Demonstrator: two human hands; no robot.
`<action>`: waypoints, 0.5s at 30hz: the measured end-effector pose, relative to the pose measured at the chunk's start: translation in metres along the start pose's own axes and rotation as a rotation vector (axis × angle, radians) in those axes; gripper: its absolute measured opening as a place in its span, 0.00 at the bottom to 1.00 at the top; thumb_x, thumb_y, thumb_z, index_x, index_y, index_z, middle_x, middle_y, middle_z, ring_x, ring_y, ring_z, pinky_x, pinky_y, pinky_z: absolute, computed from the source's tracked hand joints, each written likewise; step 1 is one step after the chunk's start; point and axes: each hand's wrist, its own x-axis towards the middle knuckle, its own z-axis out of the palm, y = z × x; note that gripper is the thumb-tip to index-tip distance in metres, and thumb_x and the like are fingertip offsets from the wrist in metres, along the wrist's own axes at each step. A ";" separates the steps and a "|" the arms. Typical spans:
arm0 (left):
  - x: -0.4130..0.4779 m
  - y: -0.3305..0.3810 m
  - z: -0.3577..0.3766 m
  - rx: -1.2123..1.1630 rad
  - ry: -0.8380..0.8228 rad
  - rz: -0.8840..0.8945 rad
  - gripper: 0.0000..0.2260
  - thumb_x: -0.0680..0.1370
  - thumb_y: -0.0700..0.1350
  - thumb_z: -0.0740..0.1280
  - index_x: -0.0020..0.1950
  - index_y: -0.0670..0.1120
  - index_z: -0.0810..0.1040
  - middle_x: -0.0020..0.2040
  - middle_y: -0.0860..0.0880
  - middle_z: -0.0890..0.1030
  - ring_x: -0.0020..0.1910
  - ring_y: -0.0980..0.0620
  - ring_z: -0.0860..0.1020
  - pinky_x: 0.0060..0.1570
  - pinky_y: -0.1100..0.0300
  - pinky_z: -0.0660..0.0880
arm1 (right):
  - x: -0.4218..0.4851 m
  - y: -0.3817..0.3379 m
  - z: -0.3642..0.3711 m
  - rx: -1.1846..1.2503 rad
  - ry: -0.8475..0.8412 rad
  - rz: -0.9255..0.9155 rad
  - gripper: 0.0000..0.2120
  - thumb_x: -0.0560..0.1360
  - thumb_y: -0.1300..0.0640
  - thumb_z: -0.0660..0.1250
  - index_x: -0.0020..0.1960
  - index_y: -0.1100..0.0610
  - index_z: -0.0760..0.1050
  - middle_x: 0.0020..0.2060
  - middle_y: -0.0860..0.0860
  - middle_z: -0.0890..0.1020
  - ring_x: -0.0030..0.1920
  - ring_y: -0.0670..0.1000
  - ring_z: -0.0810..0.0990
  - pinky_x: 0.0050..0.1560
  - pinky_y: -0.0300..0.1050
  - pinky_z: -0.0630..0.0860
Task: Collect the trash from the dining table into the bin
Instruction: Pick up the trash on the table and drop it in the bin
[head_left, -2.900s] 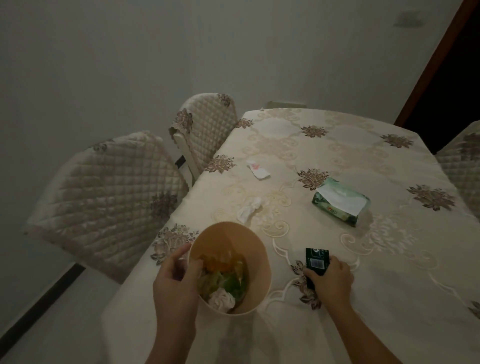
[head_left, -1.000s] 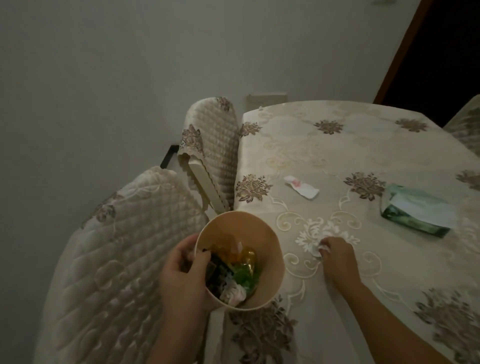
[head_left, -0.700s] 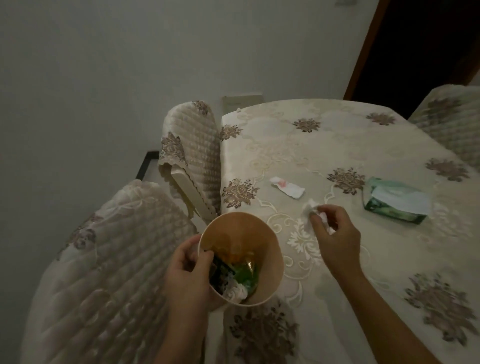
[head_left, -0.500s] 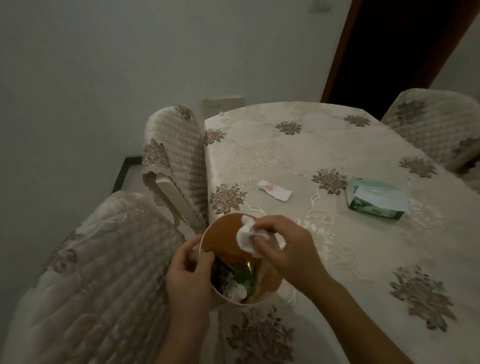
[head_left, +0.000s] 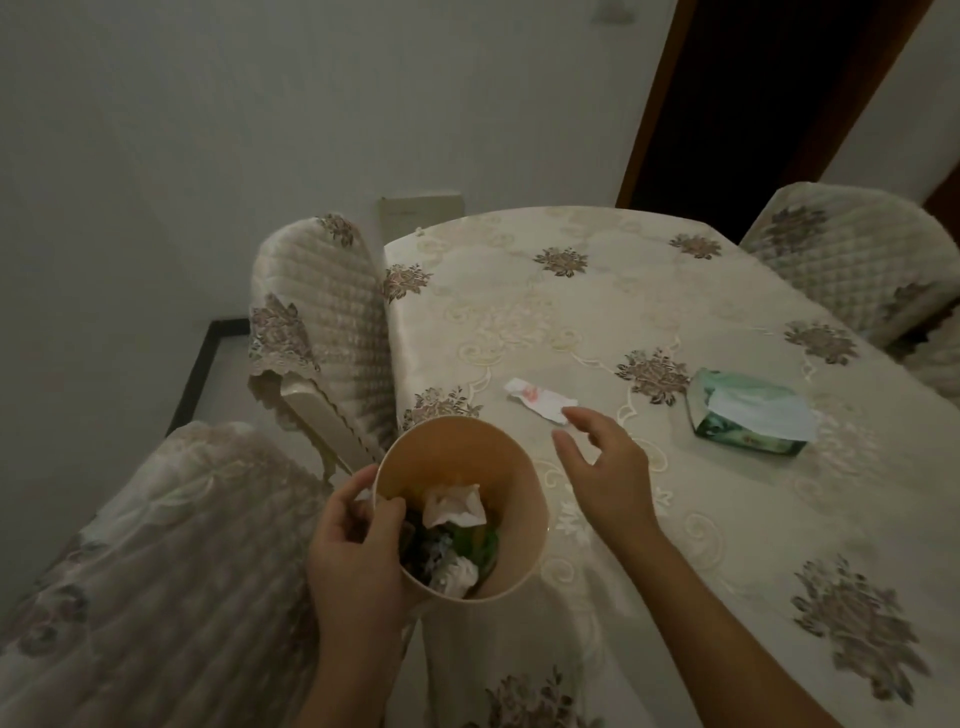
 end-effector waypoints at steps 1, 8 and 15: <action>0.007 -0.001 0.003 -0.003 0.001 0.000 0.11 0.75 0.36 0.65 0.49 0.53 0.78 0.43 0.43 0.79 0.43 0.47 0.79 0.44 0.49 0.78 | 0.011 0.010 0.006 -0.029 -0.008 0.058 0.14 0.73 0.60 0.66 0.58 0.59 0.74 0.55 0.56 0.79 0.55 0.52 0.75 0.55 0.39 0.68; 0.044 0.000 0.017 -0.059 0.076 0.018 0.14 0.74 0.35 0.65 0.44 0.55 0.78 0.40 0.47 0.78 0.43 0.49 0.79 0.41 0.55 0.75 | 0.073 0.083 0.058 -0.269 -0.251 0.208 0.26 0.73 0.60 0.65 0.67 0.63 0.61 0.68 0.61 0.66 0.68 0.58 0.63 0.67 0.49 0.60; 0.067 0.004 0.023 -0.067 0.099 0.025 0.14 0.74 0.33 0.65 0.44 0.54 0.79 0.41 0.47 0.79 0.43 0.47 0.79 0.42 0.53 0.76 | 0.104 0.122 0.099 -0.447 -0.377 0.219 0.26 0.78 0.55 0.54 0.72 0.61 0.49 0.74 0.60 0.52 0.73 0.58 0.49 0.72 0.50 0.49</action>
